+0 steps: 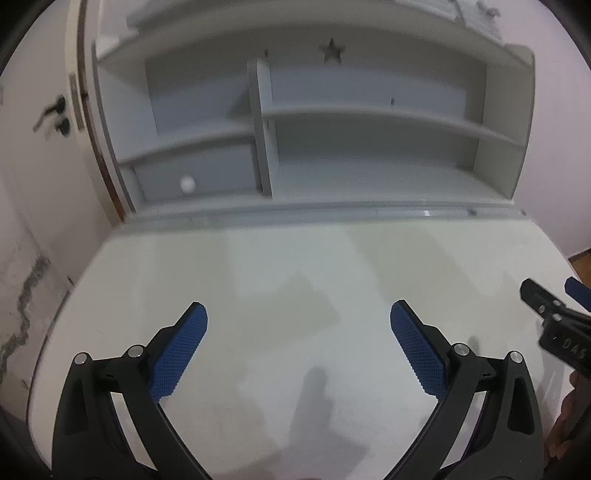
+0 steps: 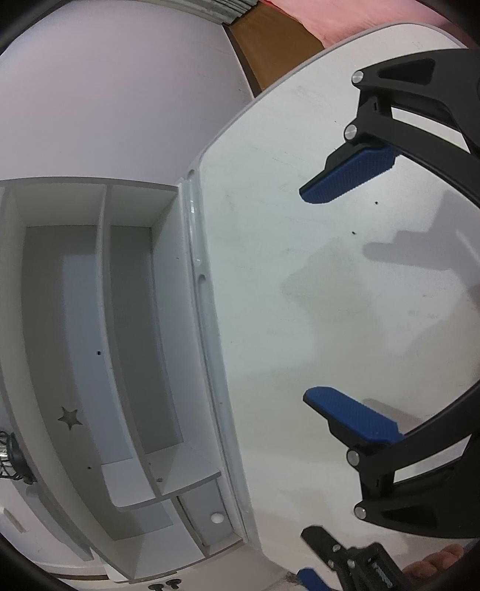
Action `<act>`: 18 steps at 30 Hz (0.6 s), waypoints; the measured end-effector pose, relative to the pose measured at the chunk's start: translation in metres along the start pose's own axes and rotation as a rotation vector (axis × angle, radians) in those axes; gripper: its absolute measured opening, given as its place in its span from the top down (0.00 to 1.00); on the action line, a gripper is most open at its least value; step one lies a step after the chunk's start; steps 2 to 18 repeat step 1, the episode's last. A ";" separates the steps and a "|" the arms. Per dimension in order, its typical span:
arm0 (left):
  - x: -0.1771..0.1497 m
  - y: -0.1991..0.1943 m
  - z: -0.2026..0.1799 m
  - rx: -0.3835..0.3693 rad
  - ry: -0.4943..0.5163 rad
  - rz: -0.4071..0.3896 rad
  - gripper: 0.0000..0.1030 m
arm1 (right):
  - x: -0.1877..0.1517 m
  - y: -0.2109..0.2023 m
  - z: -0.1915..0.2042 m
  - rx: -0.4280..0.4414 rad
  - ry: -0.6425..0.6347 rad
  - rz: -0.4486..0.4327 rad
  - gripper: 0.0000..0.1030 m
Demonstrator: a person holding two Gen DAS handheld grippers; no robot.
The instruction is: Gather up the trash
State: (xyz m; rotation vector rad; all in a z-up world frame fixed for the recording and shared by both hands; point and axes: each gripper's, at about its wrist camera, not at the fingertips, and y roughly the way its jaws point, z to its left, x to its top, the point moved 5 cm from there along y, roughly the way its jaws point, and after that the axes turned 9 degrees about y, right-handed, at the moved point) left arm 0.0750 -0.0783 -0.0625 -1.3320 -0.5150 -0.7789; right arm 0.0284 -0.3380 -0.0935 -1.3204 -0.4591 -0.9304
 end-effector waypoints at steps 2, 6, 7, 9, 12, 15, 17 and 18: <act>-0.003 0.004 0.002 -0.005 -0.007 0.017 0.06 | -0.001 0.002 0.000 -0.003 -0.001 0.016 0.07; -0.003 0.004 0.002 -0.005 -0.007 0.017 0.06 | -0.001 0.002 0.000 -0.003 -0.001 0.016 0.07; -0.003 0.004 0.002 -0.005 -0.007 0.017 0.06 | -0.001 0.002 0.000 -0.003 -0.001 0.016 0.07; -0.003 0.004 0.002 -0.005 -0.007 0.017 0.06 | -0.001 0.002 0.000 -0.003 -0.001 0.016 0.07; -0.003 0.004 0.002 -0.005 -0.007 0.017 0.06 | -0.001 0.002 0.000 -0.003 -0.001 0.016 0.07; -0.003 0.004 0.002 -0.005 -0.007 0.017 0.06 | -0.001 0.002 0.000 -0.003 -0.001 0.016 0.07; -0.003 0.004 0.002 -0.005 -0.007 0.017 0.06 | -0.001 0.002 0.000 -0.003 -0.001 0.016 0.07; -0.003 0.004 0.002 -0.005 -0.007 0.017 0.06 | -0.001 0.002 0.000 -0.003 -0.001 0.016 0.07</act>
